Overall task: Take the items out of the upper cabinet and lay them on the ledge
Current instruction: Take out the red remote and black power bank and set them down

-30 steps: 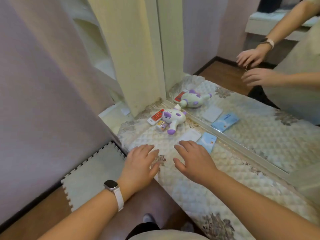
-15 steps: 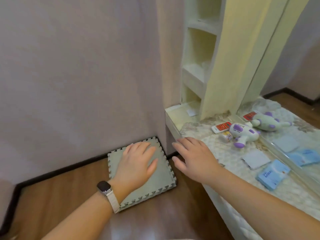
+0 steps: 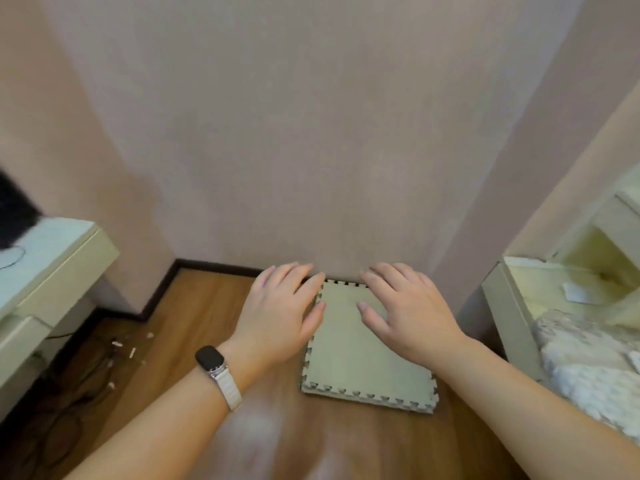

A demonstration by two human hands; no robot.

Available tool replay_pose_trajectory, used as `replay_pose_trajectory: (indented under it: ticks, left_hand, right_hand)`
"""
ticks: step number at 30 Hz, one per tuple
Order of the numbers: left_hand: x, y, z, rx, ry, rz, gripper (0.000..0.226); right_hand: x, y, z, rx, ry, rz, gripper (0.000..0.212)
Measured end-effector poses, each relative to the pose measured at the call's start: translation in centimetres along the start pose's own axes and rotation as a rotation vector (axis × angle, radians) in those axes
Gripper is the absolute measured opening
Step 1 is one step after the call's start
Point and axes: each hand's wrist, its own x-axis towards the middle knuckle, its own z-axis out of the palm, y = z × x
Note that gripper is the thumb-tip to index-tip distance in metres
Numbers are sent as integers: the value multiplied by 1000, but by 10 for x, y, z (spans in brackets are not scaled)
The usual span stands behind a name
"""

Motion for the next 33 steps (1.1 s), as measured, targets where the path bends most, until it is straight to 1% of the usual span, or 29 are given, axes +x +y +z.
replay_pose_trajectory:
  ticks: [5,10,15,18,20,26,33]
  left_hand:
    - [-21,-52,-24,56,14,-138,41]
    - [-34,-92,-39,119,7,-322,42]
    - [-29,-127,-50,205,20,-421,41]
    - [-20,-148,-55,283,-2,-534,41]
    - [-9,-161,-59,323,-29,-577,41]
    - [36,-188,-66,430,-13,-695,42]
    - [47,-213,-83,534,-5,-835,44]
  right_hand:
    - [50,-47,11,31,40,-173,45]
    - [103,-79,35,103,33,-313,47]
    - [160,-100,61,162,3,-434,50]
    - [203,-110,75,198,-29,-529,51]
    - [232,-115,80,237,-28,-576,52]
    - [318,-117,96,325,18,-709,52]
    - [374,-142,102,426,42,-833,50]
